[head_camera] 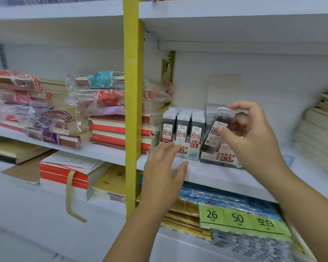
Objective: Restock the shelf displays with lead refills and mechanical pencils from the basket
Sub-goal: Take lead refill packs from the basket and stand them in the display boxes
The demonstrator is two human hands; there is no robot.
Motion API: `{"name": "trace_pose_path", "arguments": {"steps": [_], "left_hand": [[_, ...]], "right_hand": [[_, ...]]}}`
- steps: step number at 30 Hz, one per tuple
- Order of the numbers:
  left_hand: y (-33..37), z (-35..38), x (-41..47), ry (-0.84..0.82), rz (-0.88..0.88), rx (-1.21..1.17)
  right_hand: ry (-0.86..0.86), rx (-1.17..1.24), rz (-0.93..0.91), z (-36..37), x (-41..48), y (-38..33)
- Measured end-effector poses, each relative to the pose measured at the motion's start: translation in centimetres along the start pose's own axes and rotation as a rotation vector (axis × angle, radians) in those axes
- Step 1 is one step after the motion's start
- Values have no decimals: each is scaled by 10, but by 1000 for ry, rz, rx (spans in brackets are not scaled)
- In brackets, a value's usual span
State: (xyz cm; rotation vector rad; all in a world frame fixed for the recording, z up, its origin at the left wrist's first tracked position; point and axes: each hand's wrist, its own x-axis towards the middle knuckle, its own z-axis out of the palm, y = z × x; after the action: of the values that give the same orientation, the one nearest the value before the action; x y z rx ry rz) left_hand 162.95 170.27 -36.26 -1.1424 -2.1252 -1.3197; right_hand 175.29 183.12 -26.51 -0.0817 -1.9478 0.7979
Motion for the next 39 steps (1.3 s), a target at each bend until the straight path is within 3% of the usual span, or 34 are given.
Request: {"name": "trace_pose_path", "arguments": {"steps": [3, 6, 13, 17, 19, 23, 27, 30, 33, 36, 39], "left_hand": [[-14, 1, 3, -16, 6, 91], [-25, 5, 5, -51, -7, 129], [-34, 13, 5, -55, 0, 128], [-34, 15, 4, -43, -10, 115], [-32, 14, 5, -48, -24, 110], [-23, 9, 3, -75, -51, 94], [-9, -4, -13, -20, -35, 14], [-8, -9, -46, -48, 2, -1], [-29, -1, -96, -292, -48, 18], [-58, 19, -152, -578, -141, 64], [-82, 45, -212, -728, -321, 70]], "right_hand": [[31, -84, -74, 12, 30, -6], [-49, -174, -105, 31, 47, -5], [-199, -434, -42, 57, 61, 18], [-176, -843, -208, 60, 61, 29], [-152, -933, -276, 59, 60, 29], [-158, -950, -272, 52, 48, 22], [-65, -696, -214, 33, 12, 10], [-59, -397, -117, 8, -43, 11], [-64, -196, 91, -7, -111, 31], [-129, -196, 385, -13, -184, 76], [-303, -289, 710, -13, -262, 127]]}}
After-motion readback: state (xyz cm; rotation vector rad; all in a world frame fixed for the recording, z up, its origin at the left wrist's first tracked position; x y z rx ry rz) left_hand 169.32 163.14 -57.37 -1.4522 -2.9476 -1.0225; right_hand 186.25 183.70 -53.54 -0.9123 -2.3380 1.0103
